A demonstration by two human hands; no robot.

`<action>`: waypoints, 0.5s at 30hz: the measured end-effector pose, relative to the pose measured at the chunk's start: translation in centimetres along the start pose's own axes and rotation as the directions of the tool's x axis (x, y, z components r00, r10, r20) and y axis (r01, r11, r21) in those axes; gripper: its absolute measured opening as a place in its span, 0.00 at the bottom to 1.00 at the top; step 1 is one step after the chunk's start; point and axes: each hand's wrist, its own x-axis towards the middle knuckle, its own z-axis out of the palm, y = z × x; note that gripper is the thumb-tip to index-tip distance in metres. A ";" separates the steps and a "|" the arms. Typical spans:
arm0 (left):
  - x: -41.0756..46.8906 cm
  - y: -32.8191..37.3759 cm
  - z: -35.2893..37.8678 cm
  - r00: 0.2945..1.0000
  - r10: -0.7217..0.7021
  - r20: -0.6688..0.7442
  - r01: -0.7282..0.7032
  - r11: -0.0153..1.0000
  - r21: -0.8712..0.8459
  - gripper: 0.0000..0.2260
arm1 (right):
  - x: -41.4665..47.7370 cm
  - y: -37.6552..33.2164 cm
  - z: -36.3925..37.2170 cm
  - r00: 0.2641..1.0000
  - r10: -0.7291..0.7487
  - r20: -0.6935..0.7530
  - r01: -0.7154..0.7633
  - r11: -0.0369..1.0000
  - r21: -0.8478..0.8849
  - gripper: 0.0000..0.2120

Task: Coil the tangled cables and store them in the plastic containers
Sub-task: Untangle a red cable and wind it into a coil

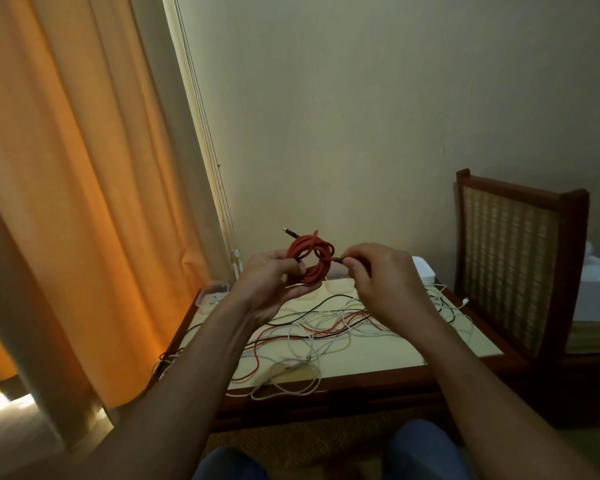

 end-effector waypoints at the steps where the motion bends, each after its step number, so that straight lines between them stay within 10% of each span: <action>1: -0.1 0.2 -0.4 1.000 -0.015 0.008 0.015 0.998 -0.057 0.09 | 0.1 0.3 -0.5 1.000 0.015 -0.006 -0.014 0.999 0.042 0.08; 9: -0.4 -0.2 -1.5 0.998 -0.059 0.021 0.061 0.993 -0.102 0.11 | 0.3 3.1 -0.2 0.992 -0.017 -0.121 0.029 0.995 0.100 0.08; 15: -0.2 -0.8 -1.3 0.996 -0.093 -0.001 0.093 0.995 -0.045 0.14 | -0.6 4.8 1.2 0.970 -0.088 0.226 0.116 0.987 -0.114 0.15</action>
